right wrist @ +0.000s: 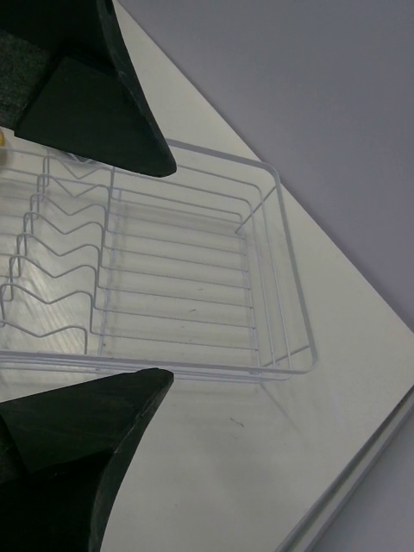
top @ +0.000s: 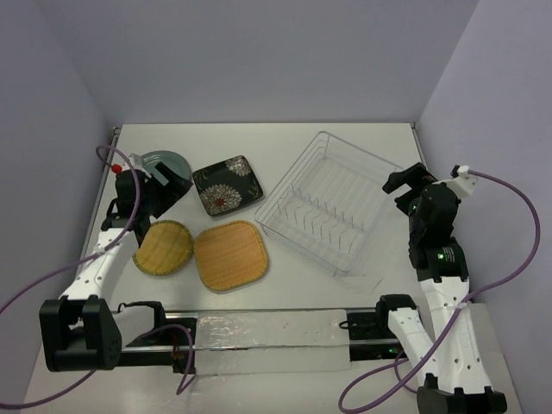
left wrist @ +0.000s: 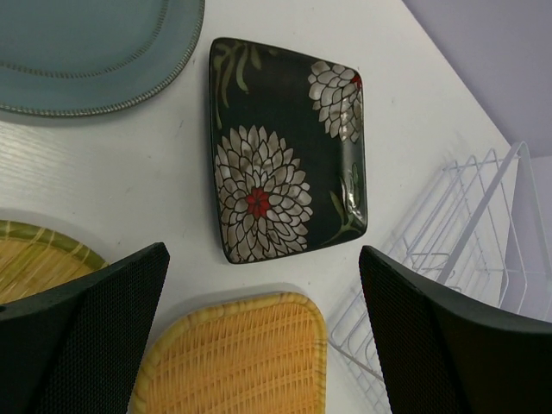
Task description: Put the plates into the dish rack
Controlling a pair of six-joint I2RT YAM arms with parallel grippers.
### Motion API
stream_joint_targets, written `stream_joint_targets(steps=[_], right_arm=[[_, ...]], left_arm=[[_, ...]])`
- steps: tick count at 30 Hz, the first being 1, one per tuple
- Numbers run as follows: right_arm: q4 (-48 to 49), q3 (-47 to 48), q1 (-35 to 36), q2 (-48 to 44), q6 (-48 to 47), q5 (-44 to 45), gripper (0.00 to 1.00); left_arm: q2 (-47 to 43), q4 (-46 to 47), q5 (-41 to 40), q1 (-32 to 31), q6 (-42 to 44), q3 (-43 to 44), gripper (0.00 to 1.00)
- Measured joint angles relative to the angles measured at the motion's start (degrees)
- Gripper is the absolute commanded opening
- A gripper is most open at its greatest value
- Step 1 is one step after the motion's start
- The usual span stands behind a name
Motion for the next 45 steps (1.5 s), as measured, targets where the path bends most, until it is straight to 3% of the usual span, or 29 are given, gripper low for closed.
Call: stream_joint_targets(steps=[9,14,19,28,45], right_arm=[[2.90,-0.04,0.00,1.59,-0.51,-2.22,1.00],[3.08,-0.15,0.00,2.51,-0.91,-2.33,1.00],[3.37,-0.25,0.00,2.50,-1.22,-1.92,1.00],[3.82,-1.08,0.00,1.65,-1.44,-0.70,1.00],[4.20,-1.65,0.00,-2.22,-2.04,2.24,1.00]], left_arm=[[13.75,6.41,4.23,-2.09,-0.40,-0.14,0.97],[21.94,9.11,4.17,-3.70,-0.78,-0.04,0.84],[28.80,12.10,3.80,-3.71,-1.42,1.86,0.79],[35.75,15.85,3.23,-3.70,-1.56,6.24,0.58],[41.48,21.39,3.15,-3.69,-2.45,9.46,0.47]])
